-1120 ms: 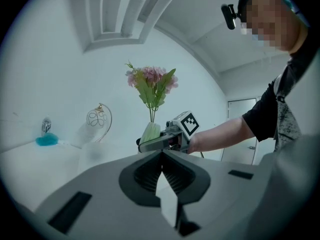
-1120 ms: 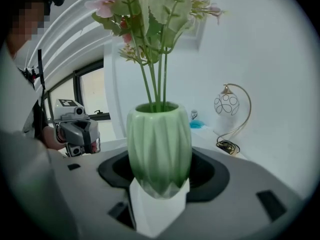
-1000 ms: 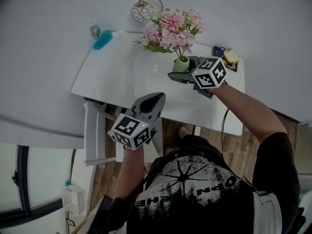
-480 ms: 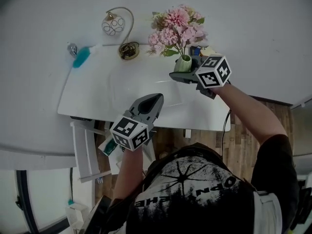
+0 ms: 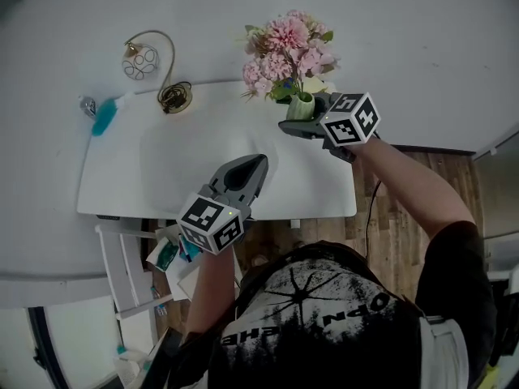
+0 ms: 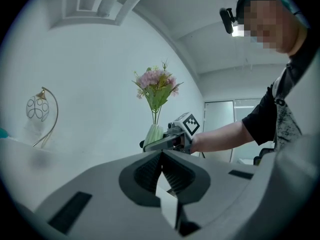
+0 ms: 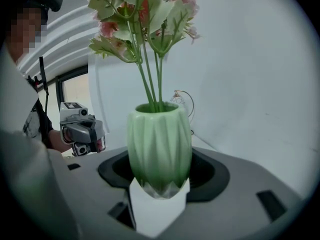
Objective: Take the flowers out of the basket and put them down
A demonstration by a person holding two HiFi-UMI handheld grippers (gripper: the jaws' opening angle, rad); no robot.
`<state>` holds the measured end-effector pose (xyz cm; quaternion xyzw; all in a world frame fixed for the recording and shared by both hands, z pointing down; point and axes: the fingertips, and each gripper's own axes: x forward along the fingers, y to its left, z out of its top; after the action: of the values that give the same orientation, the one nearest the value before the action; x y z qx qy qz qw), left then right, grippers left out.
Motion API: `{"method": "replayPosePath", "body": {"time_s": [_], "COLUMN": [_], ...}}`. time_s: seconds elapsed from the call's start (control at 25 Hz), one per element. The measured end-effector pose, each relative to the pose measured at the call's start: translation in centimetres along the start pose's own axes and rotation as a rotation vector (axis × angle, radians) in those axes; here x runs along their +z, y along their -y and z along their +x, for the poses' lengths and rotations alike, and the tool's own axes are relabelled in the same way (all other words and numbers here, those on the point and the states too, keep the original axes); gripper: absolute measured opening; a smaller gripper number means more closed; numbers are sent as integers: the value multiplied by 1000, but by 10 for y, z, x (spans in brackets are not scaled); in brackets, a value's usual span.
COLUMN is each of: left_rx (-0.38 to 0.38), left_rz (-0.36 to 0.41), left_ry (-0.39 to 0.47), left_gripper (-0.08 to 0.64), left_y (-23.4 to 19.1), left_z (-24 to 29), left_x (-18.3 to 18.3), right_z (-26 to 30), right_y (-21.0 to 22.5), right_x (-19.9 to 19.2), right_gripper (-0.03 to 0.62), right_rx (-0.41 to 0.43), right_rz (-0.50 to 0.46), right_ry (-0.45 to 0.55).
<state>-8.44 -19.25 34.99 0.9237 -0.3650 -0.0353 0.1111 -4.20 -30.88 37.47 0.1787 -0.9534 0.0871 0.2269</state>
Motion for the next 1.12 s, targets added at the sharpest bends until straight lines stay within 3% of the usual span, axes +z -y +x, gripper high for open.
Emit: {"method": "replayPosePath", "body": {"time_s": [0.28,0.64,1.12], "left_rx": [3,38,68], "left_rz": [9,-47,-68], "left_ry": [-12,-32,-111], "left_gripper": [12,12,12], "left_y": [66,48,79], "left_z": [48,86,118], "left_x": [-22,-35,-84], "right_z": [-66,-46,-42], "right_y": [16,52,69], "right_x": [-58,-102,-195], "right_gripper": [282,282,282], "right_rx": [-14,-21,-51], "right_rz": [11,14,14], "right_ry": [10,-28,-38]}}
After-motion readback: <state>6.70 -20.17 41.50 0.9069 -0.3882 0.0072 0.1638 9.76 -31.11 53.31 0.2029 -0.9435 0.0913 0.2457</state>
